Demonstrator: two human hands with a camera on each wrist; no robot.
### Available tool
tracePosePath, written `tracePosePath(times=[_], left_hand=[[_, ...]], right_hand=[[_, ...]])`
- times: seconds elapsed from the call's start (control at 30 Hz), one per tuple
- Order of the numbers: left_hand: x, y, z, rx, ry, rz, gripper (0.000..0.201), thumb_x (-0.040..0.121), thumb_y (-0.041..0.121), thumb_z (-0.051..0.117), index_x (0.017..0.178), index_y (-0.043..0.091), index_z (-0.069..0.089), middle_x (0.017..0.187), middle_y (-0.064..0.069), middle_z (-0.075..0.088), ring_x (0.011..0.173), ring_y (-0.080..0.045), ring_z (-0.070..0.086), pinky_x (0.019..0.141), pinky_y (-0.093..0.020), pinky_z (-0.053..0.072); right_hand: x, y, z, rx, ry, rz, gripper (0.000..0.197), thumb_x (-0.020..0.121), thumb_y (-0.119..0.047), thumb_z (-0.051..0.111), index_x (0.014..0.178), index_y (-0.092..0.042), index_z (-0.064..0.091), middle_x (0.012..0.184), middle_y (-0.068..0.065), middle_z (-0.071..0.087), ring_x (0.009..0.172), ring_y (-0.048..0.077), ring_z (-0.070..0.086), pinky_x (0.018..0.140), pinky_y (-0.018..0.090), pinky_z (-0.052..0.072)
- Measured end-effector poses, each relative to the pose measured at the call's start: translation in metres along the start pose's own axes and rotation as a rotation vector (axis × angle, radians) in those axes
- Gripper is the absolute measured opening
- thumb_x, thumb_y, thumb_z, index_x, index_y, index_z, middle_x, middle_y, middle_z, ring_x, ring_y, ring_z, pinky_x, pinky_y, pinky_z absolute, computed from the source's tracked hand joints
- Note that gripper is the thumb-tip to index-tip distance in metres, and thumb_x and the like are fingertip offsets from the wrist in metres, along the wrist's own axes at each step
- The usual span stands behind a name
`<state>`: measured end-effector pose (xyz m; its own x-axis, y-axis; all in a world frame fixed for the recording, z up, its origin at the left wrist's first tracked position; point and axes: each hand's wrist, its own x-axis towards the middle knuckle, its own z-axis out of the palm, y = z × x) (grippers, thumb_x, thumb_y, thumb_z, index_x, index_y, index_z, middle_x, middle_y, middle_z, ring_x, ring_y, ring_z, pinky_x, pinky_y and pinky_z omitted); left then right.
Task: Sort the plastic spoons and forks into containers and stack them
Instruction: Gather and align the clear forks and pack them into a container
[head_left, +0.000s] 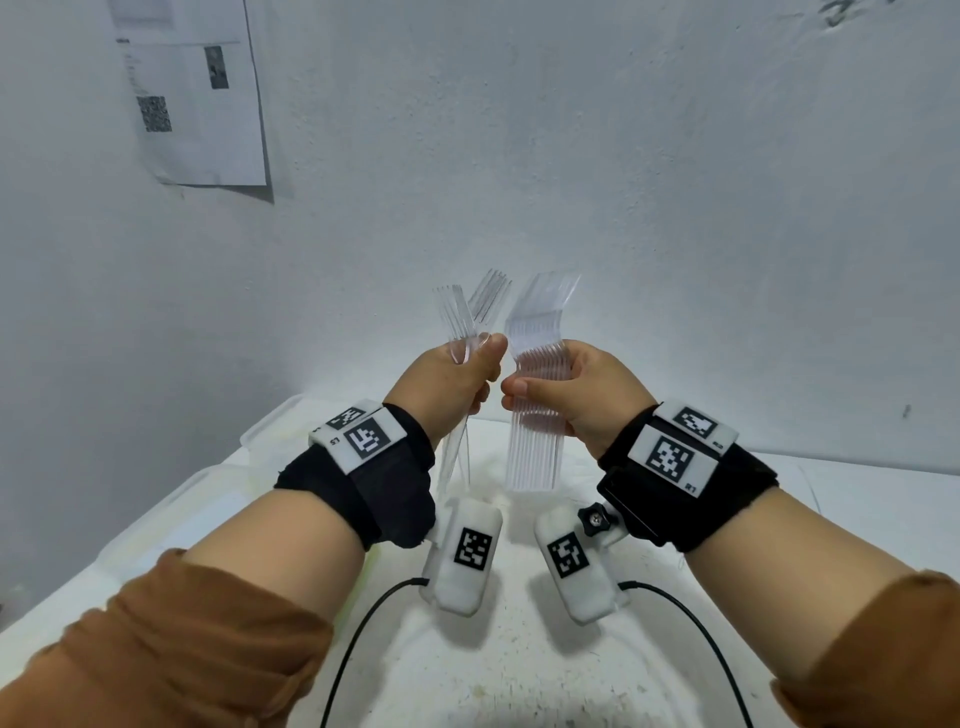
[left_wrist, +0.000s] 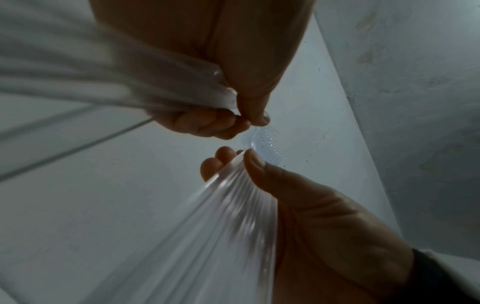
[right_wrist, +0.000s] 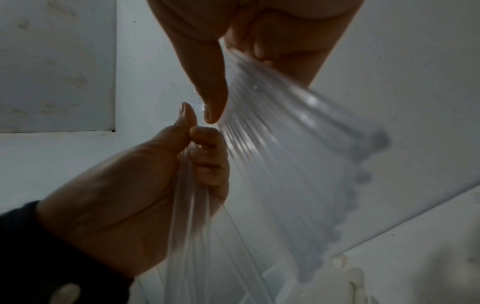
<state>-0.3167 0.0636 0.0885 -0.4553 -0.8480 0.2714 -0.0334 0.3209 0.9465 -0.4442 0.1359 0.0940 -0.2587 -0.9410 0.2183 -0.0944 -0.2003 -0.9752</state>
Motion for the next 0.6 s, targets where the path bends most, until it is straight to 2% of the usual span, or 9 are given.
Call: tracePosePath(times=[0.17, 0.23, 0.3, 0.33, 0.47, 0.6], left_hand=[[-0.001, 0.004, 0.006, 0.059, -0.017, 0.033, 0.035, 0.096, 0.041, 0.044, 0.069, 0.019, 0.04, 0.064, 0.004, 0.045, 0.049, -0.009, 0.038, 0.051, -0.021, 0.034], [-0.001, 0.003, 0.009, 0.064, -0.009, 0.031, 0.032, 0.096, 0.041, 0.045, 0.075, 0.018, 0.04, 0.068, 0.003, 0.045, 0.048, -0.009, 0.038, 0.049, -0.02, 0.033], [-0.003, 0.003, 0.013, 0.068, 0.017, 0.005, 0.028, 0.096, 0.038, 0.046, 0.086, 0.013, 0.045, 0.075, 0.003, 0.048, 0.053, -0.01, 0.041, 0.052, -0.022, 0.035], [-0.004, 0.003, 0.015, 0.055, 0.025, -0.013, 0.024, 0.096, 0.034, 0.047, 0.087, 0.012, 0.047, 0.077, 0.001, 0.048, 0.056, -0.011, 0.042, 0.054, -0.023, 0.035], [-0.006, 0.003, 0.021, -0.023, 0.002, -0.086, 0.012, 0.092, 0.011, 0.047, 0.079, 0.012, 0.049, 0.071, -0.004, 0.045, 0.06, -0.015, 0.042, 0.056, -0.025, 0.034], [-0.006, 0.0, 0.027, 0.023, -0.039, -0.04, 0.01, 0.094, 0.015, 0.048, 0.086, 0.013, 0.053, 0.074, -0.002, 0.052, 0.068, -0.016, 0.049, 0.07, -0.031, 0.04]], right_hand=[[-0.002, 0.0, -0.006, 0.002, 0.0, 0.005, 0.019, 0.079, -0.004, 0.072, 0.086, -0.016, 0.058, 0.084, 0.003, 0.068, 0.072, 0.012, 0.069, 0.062, 0.025, 0.054], [-0.004, -0.001, -0.009, 0.011, 0.002, 0.006, 0.02, 0.078, -0.004, 0.072, 0.086, -0.016, 0.059, 0.082, 0.002, 0.068, 0.071, 0.012, 0.069, 0.061, 0.025, 0.054], [-0.006, -0.002, -0.011, 0.011, -0.002, 0.004, 0.02, 0.078, -0.003, 0.072, 0.086, -0.016, 0.059, 0.081, 0.002, 0.068, 0.072, 0.013, 0.069, 0.06, 0.024, 0.054], [-0.007, -0.002, -0.012, 0.011, -0.004, 0.003, 0.019, 0.078, -0.003, 0.072, 0.086, -0.016, 0.059, 0.081, 0.002, 0.068, 0.072, 0.013, 0.069, 0.06, 0.024, 0.054], [-0.012, 0.0, -0.017, 0.011, -0.004, 0.006, 0.02, 0.078, -0.003, 0.072, 0.088, -0.015, 0.059, 0.08, 0.002, 0.068, 0.07, 0.011, 0.069, 0.06, 0.023, 0.055], [-0.017, 0.001, -0.022, 0.007, -0.01, 0.011, 0.02, 0.078, -0.002, 0.071, 0.088, -0.014, 0.059, 0.081, 0.001, 0.068, 0.071, 0.013, 0.069, 0.061, 0.023, 0.055]])
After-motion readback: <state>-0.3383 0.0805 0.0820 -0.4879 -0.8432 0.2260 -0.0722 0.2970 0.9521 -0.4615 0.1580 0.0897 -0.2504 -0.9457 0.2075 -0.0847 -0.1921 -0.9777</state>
